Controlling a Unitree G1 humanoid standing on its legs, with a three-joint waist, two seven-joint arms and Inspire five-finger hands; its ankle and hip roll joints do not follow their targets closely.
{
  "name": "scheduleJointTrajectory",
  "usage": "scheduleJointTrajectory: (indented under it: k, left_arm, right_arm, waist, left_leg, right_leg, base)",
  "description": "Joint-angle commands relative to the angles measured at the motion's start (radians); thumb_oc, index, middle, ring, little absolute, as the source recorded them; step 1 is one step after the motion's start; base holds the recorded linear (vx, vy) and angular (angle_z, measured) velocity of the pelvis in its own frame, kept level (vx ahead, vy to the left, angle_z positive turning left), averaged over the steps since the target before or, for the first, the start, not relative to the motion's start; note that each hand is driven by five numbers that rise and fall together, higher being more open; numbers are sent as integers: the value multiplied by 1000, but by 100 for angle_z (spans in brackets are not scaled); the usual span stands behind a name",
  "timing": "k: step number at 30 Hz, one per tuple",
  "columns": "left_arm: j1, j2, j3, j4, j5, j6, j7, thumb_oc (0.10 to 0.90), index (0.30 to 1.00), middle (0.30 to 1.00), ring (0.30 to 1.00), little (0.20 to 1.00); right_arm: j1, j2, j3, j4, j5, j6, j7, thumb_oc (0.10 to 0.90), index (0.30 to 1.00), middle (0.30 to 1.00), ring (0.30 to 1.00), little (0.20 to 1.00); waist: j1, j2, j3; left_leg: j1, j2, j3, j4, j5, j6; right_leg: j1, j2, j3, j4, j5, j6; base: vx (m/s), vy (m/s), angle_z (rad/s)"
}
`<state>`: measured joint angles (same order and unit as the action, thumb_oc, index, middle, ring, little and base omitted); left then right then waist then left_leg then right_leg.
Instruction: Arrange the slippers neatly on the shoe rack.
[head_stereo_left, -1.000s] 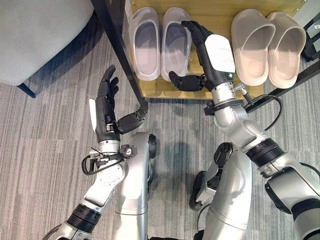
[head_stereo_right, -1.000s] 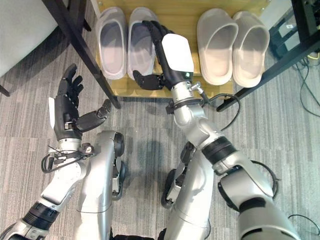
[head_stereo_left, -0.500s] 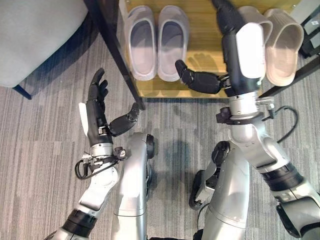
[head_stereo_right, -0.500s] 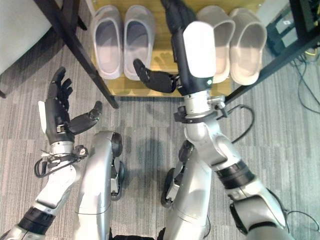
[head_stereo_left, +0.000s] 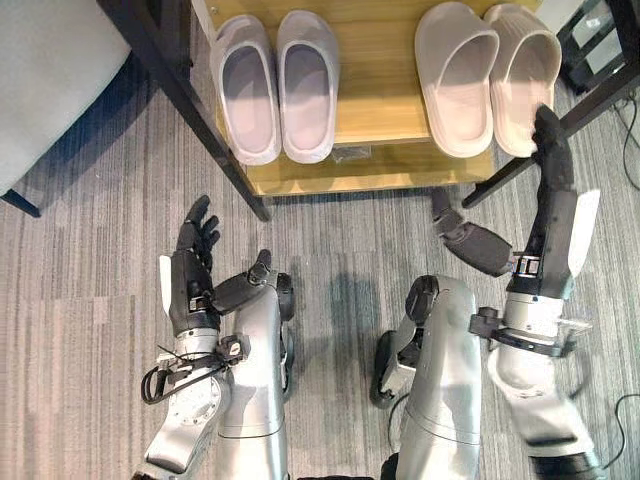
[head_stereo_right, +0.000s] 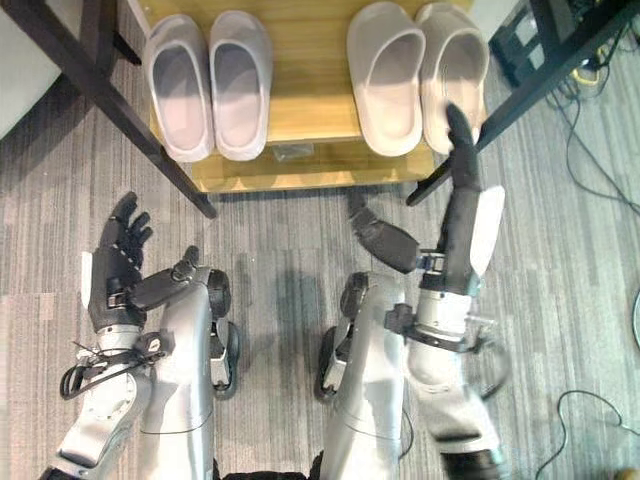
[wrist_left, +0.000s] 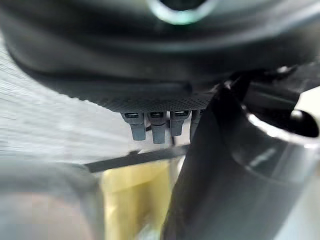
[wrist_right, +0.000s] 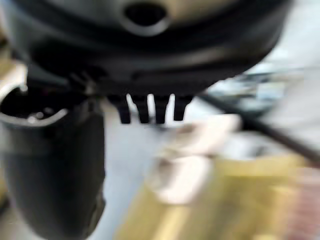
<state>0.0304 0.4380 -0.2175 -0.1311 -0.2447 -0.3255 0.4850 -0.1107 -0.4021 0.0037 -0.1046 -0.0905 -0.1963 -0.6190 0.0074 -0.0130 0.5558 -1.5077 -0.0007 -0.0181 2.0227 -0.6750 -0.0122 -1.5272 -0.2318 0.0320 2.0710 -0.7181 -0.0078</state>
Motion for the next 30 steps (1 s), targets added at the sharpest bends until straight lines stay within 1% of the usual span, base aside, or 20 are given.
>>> scheduleJointTrajectory:
  k: [1,2,4,6,7,8,10,11,14,16,17,20,21,22,23,24,25,26,28,30]
  left_arm:
    - [17,32,31,-138,165,-47,48,800,900,900,900,900]
    - [36,25,18,-190,205,-68,67,800,900,900,900,900]
    - [29,6,-35,-8,273,-83,110,800,900,900,900,900]
    - [-50,-16,-53,149,302,-50,140,800,900,900,900,900]
    - [-73,-18,-52,254,343,-16,142,800,900,900,900,900]
    - [-75,-18,-53,256,344,-17,143,800,900,900,900,900]
    - [-99,-25,-58,355,396,-20,198,800,900,900,900,900]
    - [-125,-74,-67,543,367,2,192,800,900,900,900,900]
    - [-120,-101,-69,659,345,17,153,800,900,900,900,900]
    - [-99,-117,-73,762,330,32,111,800,900,900,900,900]
    - [-84,-127,-69,802,327,40,89,800,900,900,900,900]
    - [-42,-174,-49,949,302,55,39,800,900,900,900,900]
    - [-35,-206,-47,1060,292,74,-10,800,900,900,900,900]
    - [-36,-206,-47,1061,292,73,-10,800,900,900,900,900]
    - [-39,-227,-46,1140,275,87,-55,800,900,900,900,900]
    - [-41,-258,-23,1254,228,111,-141,800,900,900,900,900]
    - [-43,-255,-14,1266,231,113,-144,800,900,900,900,900]
    - [-42,-254,-14,1266,231,113,-144,800,900,900,900,900]
    - [-29,-255,0,1298,246,113,-145,800,900,900,900,900]
    - [-12,-250,14,1298,252,115,-138,800,900,900,900,900]
  right_arm:
    - [-120,-83,-99,-69,6,-85,-73,800,900,900,900,900]
    - [-95,-83,-96,26,2,-89,-106,800,900,900,900,900]
    - [-92,-73,-82,198,-21,-81,-152,800,900,900,900,900]
    - [-76,-55,-89,264,-12,-77,-168,800,900,900,900,900]
    - [-39,-14,-102,388,26,-68,-181,800,900,900,900,900]
    - [-40,-14,-103,390,26,-70,-182,800,900,900,900,900]
    - [-45,40,-86,452,84,-89,-179,800,900,900,900,900]
    - [-44,63,-39,508,112,-86,-143,800,900,900,900,900]
    - [-24,72,17,539,92,-77,-95,800,900,900,900,900]
    - [0,88,53,600,93,-70,-46,800,900,900,900,900]
    - [18,91,69,636,93,-64,-17,800,900,900,900,900]
    - [57,95,106,801,54,-37,38,800,900,900,900,900]
    - [71,110,128,918,49,-18,77,800,900,900,900,900]
    - [70,110,128,918,49,-19,77,800,900,900,900,900]
    - [68,114,139,974,46,-6,99,800,900,900,900,900]
    - [70,135,162,1113,60,25,169,800,900,900,900,900]
    - [77,142,164,1129,73,23,191,800,900,900,900,900]
    - [77,142,164,1129,73,23,191,800,900,900,900,900]
    - [93,148,176,1199,60,37,208,800,900,900,900,900]
    - [114,154,174,1221,51,40,226,800,900,900,900,900]
  waist:
    - [48,21,-73]
    - [56,30,-89]
    - [58,32,-132]
    - [57,32,-152]
    - [46,32,-162]
    - [46,33,-158]
    - [39,21,-169]
    - [30,4,-183]
    - [19,-8,-186]
    - [13,-21,-222]
    - [7,-27,-227]
    - [7,-30,-279]
    - [5,-31,-313]
    - [4,-32,-313]
    - [-1,-32,-328]
    - [0,-34,-365]
    - [-2,-33,-385]
    - [-1,-33,-381]
    - [0,-29,-416]
    - [1,-23,-449]
  left_leg:
    - [-62,-41,-71,-67,17,22]
    - [-62,-45,-74,-97,36,23]
    - [-31,-23,-87,-195,70,24]
    - [38,-6,-98,-303,104,24]
    - [138,20,-105,-428,129,24]
    - [143,20,-106,-437,137,24]
    - [233,34,-109,-538,166,23]
    - [332,54,-106,-635,190,21]
    - [466,63,-97,-758,224,17]
    - [591,69,-78,-873,249,12]
    - [665,66,-66,-963,302,8]
    - [899,69,-48,-1183,365,5]
    - [1025,65,-40,-1314,433,-5]
    - [1029,64,-40,-1324,441,-5]
    - [1098,65,-24,-1403,449,-6]
    - [1226,65,9,-1549,483,-19]
    - [1272,57,20,-1622,503,-21]
    - [1281,57,22,-1630,506,-21]
    - [1376,43,33,-1780,562,-33]
    - [1467,28,40,-1914,587,-32]
  right_leg:
    - [33,3,22,-90,75,-12]
    - [34,-6,5,-122,81,-14]
    - [72,-13,-44,-236,106,-7]
    - [140,-21,-79,-357,134,-5]
    - [236,-17,-108,-487,160,1]
    - [242,-17,-110,-495,168,-1]
    - [328,-3,-132,-609,195,1]
    - [415,6,-146,-719,218,2]
    - [532,21,-153,-842,254,6]
    - [649,40,-169,-970,284,15]
    - [726,47,-187,-1067,341,11]
    - [952,71,-214,-1277,416,37]
    - [1085,82,-217,-1417,467,50]
    - [1088,81,-219,-1426,474,50]
    - [1150,87,-219,-1493,496,59]
    - [1263,104,-217,-1636,541,76]
    - [1295,111,-218,-1695,561,83]
    - [1303,112,-217,-1701,563,83]
    - [1376,129,-221,-1826,602,99]
    - [1454,145,-213,-1940,629,105]
  base:
    - [-55,9,13]
    - [-43,11,2]
    - [-55,26,4]
    - [-51,11,11]
    - [-41,-5,5]
    - [-42,-19,5]
    - [-46,-38,-1]
    - [-41,-49,-18]
    - [25,-33,-17]
    - [120,-22,-12]
    - [103,-2,-11]
    - [228,9,-8]
    - [209,-14,-6]
    - [212,-5,-2]
    - [218,-12,5]
    - [275,-19,1]
    - [208,-26,-14]
    - [91,-34,-25]
    - [72,-67,-14]
    - [106,-76,-14]
